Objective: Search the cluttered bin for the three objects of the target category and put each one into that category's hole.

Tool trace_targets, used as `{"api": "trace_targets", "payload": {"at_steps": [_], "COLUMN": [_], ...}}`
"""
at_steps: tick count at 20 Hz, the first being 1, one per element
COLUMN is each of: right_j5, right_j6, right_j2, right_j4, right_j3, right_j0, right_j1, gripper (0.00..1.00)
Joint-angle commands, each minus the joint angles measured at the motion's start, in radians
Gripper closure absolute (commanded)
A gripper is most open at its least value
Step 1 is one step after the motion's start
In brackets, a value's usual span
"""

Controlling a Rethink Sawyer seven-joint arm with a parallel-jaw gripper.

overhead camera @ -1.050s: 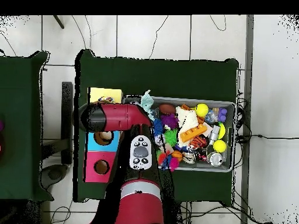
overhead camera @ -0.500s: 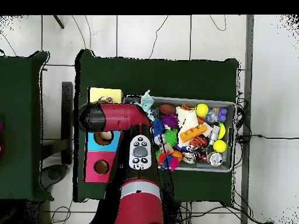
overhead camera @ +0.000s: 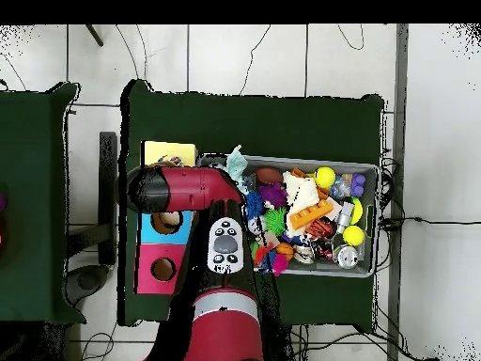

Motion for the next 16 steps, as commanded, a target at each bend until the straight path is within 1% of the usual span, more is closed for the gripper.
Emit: {"api": "trace_targets", "payload": {"at_steps": [1, 2, 9, 13, 16], "right_j5": [0.177, 0.176, 0.165, 0.134, 0.06], "right_j6": [-0.004, -0.006, -0.008, 0.005, -0.012], "right_j2": [-0.043, -0.041, -0.035, -0.04, 0.002], "right_j4": [-0.11, -0.112, -0.119, -0.121, -0.121], "right_j3": [0.153, 0.154, 0.157, 0.16, 0.221], "right_j0": [-0.088, -0.089, -0.094, -0.091, -0.131], "right_j1": [0.073, 0.073, 0.073, 0.069, 0.025], "gripper": [0.0, 1.0, 1.0, 1.0, 1.0]}}
